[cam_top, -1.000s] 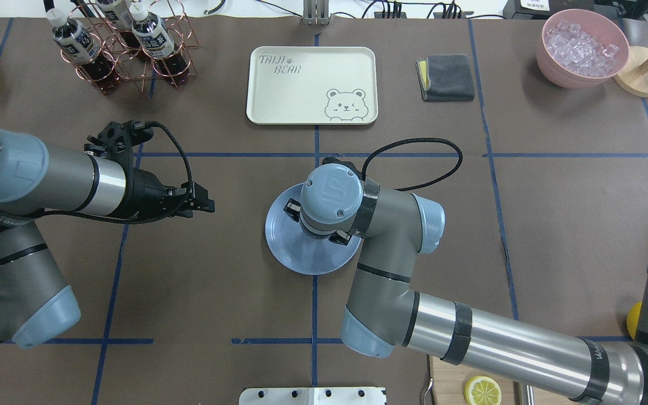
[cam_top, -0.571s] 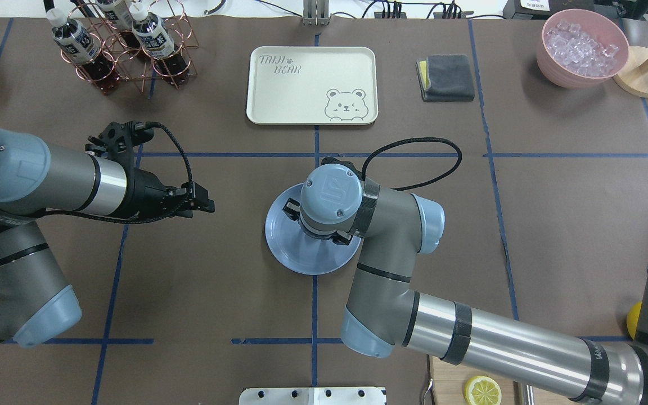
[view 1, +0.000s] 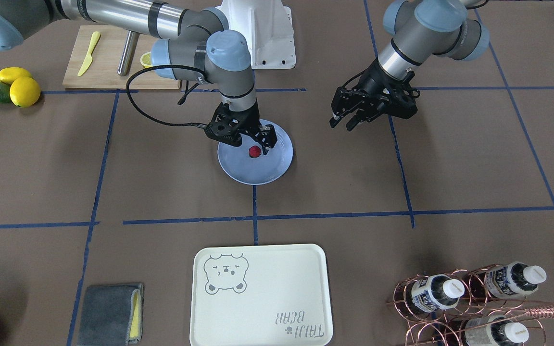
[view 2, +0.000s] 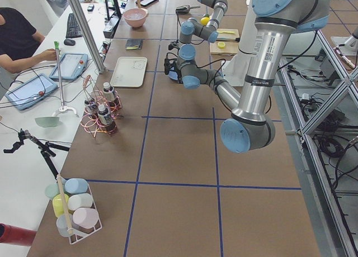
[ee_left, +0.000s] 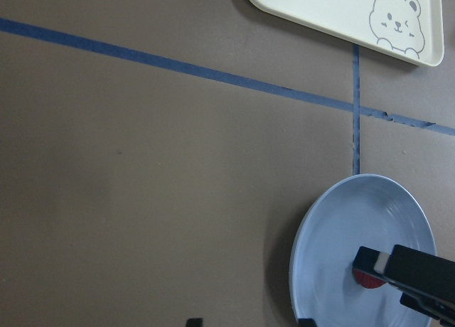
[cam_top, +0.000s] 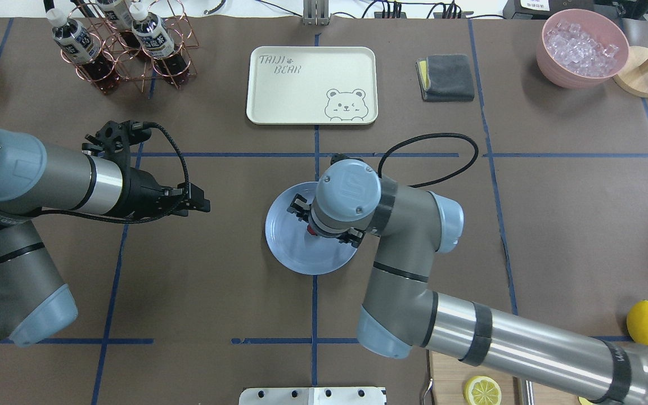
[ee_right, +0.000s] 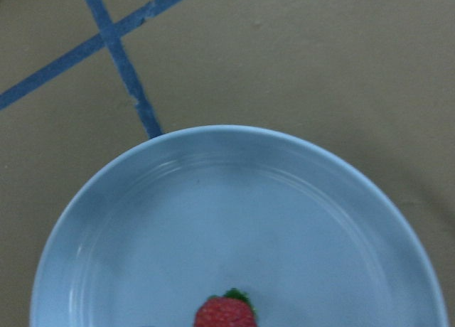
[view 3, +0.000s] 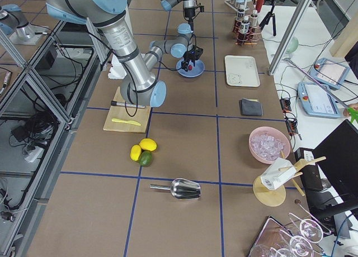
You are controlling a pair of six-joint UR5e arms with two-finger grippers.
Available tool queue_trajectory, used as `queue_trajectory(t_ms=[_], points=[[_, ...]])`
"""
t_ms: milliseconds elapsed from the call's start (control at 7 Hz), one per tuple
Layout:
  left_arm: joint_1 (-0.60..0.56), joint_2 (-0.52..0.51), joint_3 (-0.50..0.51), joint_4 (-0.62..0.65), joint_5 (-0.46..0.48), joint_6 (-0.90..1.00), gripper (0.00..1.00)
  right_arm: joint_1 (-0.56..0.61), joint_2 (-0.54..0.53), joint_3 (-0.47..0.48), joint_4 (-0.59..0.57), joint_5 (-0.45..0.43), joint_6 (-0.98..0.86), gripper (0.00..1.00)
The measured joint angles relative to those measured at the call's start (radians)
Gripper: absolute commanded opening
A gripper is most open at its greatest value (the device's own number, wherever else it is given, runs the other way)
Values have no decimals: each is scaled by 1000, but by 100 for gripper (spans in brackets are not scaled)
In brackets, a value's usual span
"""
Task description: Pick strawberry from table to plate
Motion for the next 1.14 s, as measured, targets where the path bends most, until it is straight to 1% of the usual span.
queue_trajectory(t_ms=[143, 286, 429, 571, 714, 857, 1000, 1143], points=[[-6, 32, -4, 0, 0, 49, 54, 22, -92, 112, -1, 36, -37, 100], [-28, 73, -10, 0, 0, 112, 54, 64, -202, 229, -1, 93, -90, 100], [-76, 123, -17, 0, -1, 193, 54, 123, -331, 336, -1, 157, -177, 100], [-142, 189, -28, 0, -2, 304, 55, 199, -474, 421, 2, 223, -313, 100], [-214, 258, -36, 1, -3, 441, 55, 298, -612, 475, 7, 291, -494, 100], [-288, 323, -38, 1, -12, 601, 67, 418, -733, 498, 9, 361, -709, 100], [-355, 369, -29, 0, -52, 743, 100, 536, -828, 501, 7, 417, -928, 100], [-440, 395, -1, 1, -132, 863, 100, 643, -896, 492, 2, 454, -1120, 100]])
